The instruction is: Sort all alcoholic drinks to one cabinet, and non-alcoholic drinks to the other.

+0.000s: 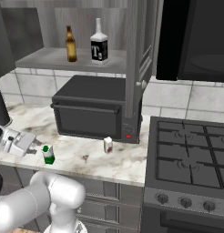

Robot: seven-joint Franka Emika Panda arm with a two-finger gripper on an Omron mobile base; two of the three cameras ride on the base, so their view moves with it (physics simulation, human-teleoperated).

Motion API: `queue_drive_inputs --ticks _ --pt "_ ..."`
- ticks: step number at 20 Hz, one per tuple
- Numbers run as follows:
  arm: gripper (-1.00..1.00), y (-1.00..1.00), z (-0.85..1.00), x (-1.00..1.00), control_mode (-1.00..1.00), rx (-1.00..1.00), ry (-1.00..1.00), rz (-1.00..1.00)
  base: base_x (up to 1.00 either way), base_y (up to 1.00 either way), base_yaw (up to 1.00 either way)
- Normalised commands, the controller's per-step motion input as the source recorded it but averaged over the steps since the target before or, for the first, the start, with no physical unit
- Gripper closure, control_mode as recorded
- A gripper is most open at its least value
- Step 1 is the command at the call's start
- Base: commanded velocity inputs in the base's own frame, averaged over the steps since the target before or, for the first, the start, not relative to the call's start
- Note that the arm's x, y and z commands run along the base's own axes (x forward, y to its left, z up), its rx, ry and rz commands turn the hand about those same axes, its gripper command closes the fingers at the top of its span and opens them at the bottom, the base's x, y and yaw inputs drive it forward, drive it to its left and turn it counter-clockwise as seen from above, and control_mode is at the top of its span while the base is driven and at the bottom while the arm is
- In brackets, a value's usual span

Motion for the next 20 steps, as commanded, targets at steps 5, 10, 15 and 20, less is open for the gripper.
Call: queue_drive_inputs --ticks 5,10,15,20 --pt "-1.0 0.06 -0.08 0.27 -1.0 0.0 0.0 0.0 0.0 0.0 0.0" --pt "-1.0 0.03 -0.13 0.32 -1.0 0.0 0.0 0.0 0.0 0.0 0.0" --pt "-1.0 0.07 -0.17 0.16 -1.0 0.0 0.0 0.0 0.0 0.0 0.0" --pt "-1.0 0.1 -0.18 0.05 -1.0 0.0 0.0 0.0 0.0 0.0 0.0"
